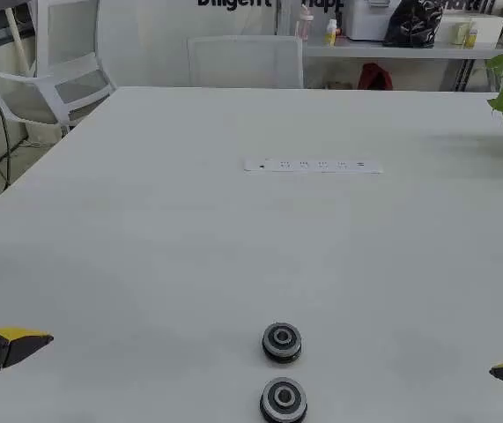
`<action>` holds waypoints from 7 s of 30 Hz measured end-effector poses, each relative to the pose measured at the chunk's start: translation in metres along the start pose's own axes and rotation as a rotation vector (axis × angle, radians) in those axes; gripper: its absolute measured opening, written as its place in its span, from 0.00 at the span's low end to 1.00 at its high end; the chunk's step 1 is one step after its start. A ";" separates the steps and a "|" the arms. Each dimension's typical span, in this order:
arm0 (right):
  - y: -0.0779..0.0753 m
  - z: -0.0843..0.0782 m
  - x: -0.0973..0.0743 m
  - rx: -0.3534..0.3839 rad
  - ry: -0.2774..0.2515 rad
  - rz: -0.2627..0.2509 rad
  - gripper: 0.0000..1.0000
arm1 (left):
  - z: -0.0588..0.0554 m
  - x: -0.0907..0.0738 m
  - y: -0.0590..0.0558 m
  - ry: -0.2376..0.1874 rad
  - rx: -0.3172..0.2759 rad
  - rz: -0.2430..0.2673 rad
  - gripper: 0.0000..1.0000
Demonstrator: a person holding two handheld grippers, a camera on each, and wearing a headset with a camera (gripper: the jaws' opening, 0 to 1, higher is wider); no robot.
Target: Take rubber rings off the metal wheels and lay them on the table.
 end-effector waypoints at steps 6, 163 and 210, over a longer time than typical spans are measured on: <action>-0.001 0.002 -0.002 0.009 -0.012 0.001 0.99 | 0.000 0.000 0.002 0.005 0.000 0.000 1.00; 0.041 0.038 0.122 -0.330 0.136 0.279 0.26 | 0.023 0.156 -0.055 -0.069 0.479 -0.492 0.20; 0.026 0.041 0.116 0.025 0.106 0.308 0.00 | 0.017 0.157 -0.053 -0.076 0.521 -0.479 0.14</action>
Point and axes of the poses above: the centre of the closed fingertips' face, and the gripper's own axes: x roughly forward along the fingers, y roughly to its left, z roughly out of its top, the point moved 4 cm from there along -x, roughly backward along the fingers, and after that the axes turned 8 degrees about x, right-handed, at the moved point
